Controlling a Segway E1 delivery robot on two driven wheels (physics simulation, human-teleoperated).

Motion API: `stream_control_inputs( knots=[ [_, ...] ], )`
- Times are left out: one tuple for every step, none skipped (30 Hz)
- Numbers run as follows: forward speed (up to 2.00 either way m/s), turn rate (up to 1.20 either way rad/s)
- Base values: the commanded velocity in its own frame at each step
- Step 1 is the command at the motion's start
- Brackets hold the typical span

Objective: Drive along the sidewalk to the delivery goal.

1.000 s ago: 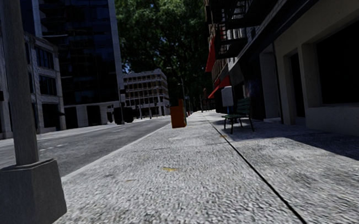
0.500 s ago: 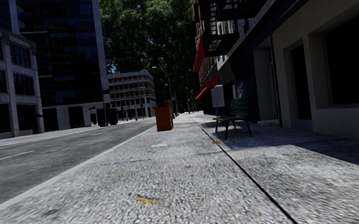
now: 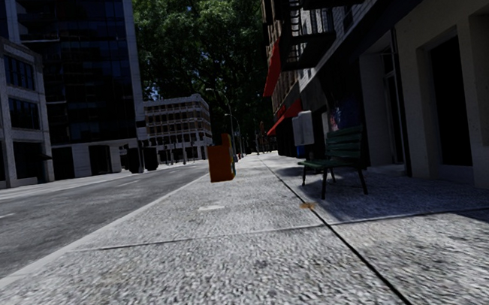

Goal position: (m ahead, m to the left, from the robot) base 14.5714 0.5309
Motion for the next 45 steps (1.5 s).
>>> stream_control_inputs(
  knots=[
    [2.0, 0.0],
    [2.0, 0.0],
    [2.0, 0.0],
    [2.0, 0.0],
    [2.0, 0.0],
    [2.0, 0.0],
    [2.0, 0.0],
    [2.0, 0.0],
    [2.0, 0.0],
    [2.0, 0.0],
    [2.0, 0.0],
    [2.0, 0.0],
    [2.0, 0.0],
    [2.0, 0.0],
    [2.0, 0.0],
    [2.0, 0.0],
    [2.0, 0.0],
    [2.0, 0.0],
    [2.0, 0.0],
    [2.0, 0.0],
    [2.0, 0.0],
    [2.0, 0.0],
    [2.0, 0.0],
    [2.0, 0.0],
    [2.0, 0.0],
    [2.0, 0.0],
    [2.0, 0.0],
    [2.0, 0.0],
    [2.0, 0.0],
    [2.0, 0.0],
    [2.0, 0.0],
    [2.0, 0.0],
    [2.0, 0.0],
    [2.0, 0.0],
    [2.0, 0.0],
    [2.0, 0.0],
    [2.0, 0.0],
    [2.0, 0.0],
    [2.0, 0.0],
    [2.0, 0.0],
    [2.0, 0.0],
    [2.0, 0.0],
    [2.0, 0.0],
    [2.0, 0.0],
    [2.0, 0.0]
  ],
)
